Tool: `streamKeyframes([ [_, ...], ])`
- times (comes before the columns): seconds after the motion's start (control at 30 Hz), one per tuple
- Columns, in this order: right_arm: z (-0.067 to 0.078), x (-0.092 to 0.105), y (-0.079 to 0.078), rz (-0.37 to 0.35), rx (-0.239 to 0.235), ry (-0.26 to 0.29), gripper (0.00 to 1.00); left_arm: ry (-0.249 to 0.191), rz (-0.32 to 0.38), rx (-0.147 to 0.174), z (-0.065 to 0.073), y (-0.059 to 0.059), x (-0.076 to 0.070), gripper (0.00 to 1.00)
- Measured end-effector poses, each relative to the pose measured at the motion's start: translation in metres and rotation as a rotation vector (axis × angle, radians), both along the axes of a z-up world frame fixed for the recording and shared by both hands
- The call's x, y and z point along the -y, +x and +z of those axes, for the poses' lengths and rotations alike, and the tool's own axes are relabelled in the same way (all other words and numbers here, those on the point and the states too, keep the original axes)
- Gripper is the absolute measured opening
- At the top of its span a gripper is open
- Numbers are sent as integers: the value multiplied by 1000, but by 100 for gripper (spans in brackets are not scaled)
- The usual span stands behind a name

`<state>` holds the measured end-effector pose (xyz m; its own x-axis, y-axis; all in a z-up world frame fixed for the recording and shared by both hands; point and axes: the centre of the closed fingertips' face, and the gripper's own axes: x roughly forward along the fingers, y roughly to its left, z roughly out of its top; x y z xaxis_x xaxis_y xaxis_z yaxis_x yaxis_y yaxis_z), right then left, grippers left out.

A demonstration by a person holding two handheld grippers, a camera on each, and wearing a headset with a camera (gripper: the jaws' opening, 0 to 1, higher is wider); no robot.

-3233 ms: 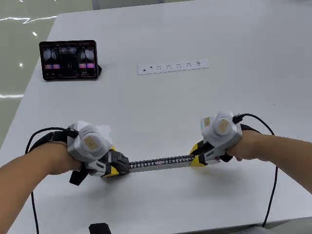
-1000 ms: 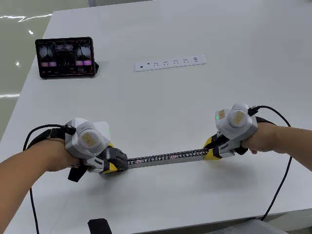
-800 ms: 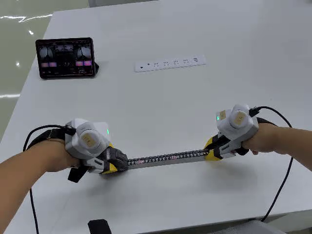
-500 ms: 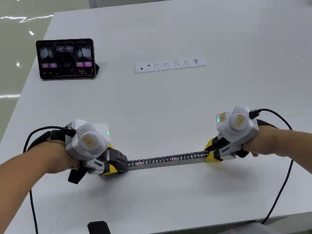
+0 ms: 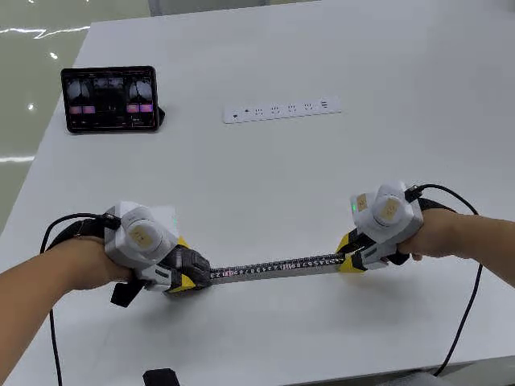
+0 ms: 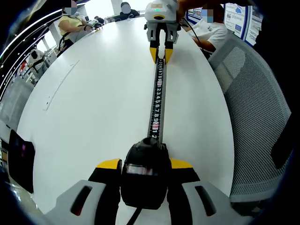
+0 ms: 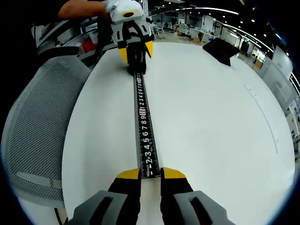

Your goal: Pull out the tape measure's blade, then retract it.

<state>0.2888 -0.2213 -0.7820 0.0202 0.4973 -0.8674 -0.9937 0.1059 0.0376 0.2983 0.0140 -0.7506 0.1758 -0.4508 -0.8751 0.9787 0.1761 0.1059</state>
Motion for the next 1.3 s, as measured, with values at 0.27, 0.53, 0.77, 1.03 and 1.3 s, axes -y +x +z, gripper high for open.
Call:
streamKeyframes([
  [0.27,-1,1,0,56,21,-45,12,26,-45,25,0,-1,1,33],
  [0.53,-1,1,-2,77,21,-71,14,9,-42,-8,11,-1,2,35],
  [0.77,3,3,1,87,44,-79,20,23,-56,-39,12,-6,1,40],
  [1.03,14,3,4,36,40,-63,27,18,-50,-57,18,-10,1,57],
  [1.3,20,5,1,-45,2,-44,37,-70,10,-113,29,-18,6,68],
])
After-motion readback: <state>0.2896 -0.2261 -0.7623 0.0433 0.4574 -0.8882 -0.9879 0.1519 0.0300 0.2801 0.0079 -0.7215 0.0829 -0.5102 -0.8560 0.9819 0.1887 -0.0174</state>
